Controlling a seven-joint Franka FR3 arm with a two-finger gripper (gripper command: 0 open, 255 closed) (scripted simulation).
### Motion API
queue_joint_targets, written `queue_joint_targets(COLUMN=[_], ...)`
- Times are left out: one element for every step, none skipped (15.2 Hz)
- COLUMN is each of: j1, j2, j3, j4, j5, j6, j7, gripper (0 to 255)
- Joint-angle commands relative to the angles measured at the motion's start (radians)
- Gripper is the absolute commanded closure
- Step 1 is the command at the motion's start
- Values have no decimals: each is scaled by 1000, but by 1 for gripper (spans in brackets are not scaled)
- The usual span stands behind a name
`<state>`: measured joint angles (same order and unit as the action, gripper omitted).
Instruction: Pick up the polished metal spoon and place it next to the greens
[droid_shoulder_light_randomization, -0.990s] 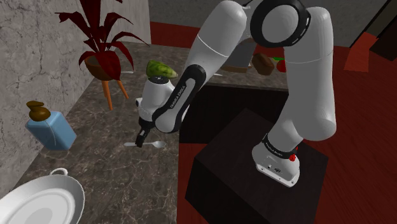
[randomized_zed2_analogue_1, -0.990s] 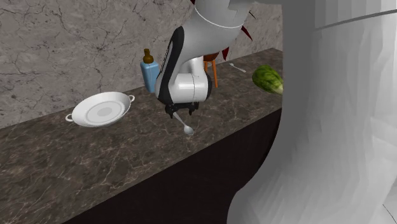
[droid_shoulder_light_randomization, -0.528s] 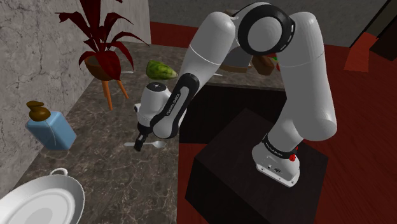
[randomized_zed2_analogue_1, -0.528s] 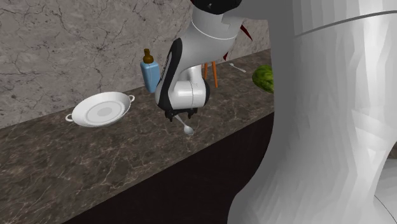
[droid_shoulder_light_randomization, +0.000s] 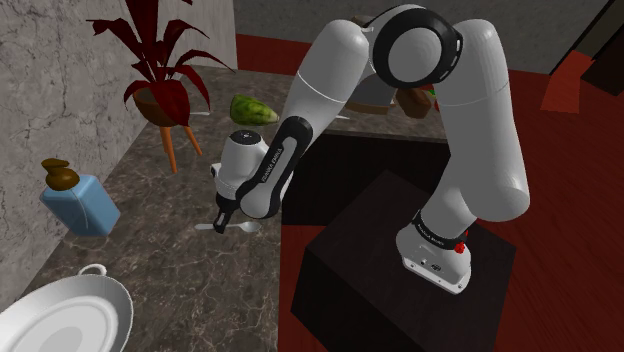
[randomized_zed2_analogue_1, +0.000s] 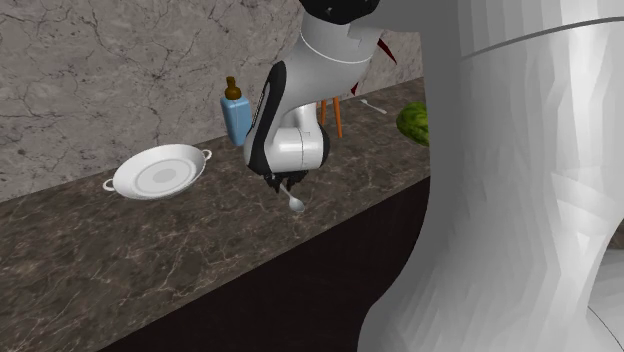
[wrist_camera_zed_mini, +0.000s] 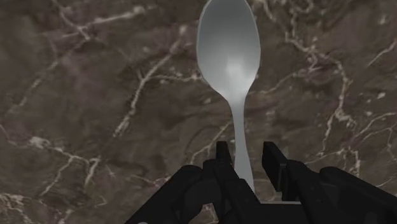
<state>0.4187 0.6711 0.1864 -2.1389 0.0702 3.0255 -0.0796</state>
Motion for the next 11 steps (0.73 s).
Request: queue_joint_targets(j1=[0, 0, 0, 0, 0, 0, 0, 0, -1, -3, -4], j2=[0, 0, 0, 0, 0, 0, 0, 0, -14, -27, -41], j3=[0, 0, 0, 0, 0, 0, 0, 0, 2, 3, 5], j4=[0, 0, 0, 0, 0, 0, 0, 0, -6, -11, -16], j5=[0, 0, 0, 0, 0, 0, 0, 0, 1, 2, 3], j6=[0, 0, 0, 0, 0, 0, 0, 0, -8, -16, -25], j7=[0, 0, 0, 0, 0, 0, 0, 0, 1, 2, 2], gripper=[255, 255, 255, 255, 255, 255, 255, 255, 255, 255, 255])
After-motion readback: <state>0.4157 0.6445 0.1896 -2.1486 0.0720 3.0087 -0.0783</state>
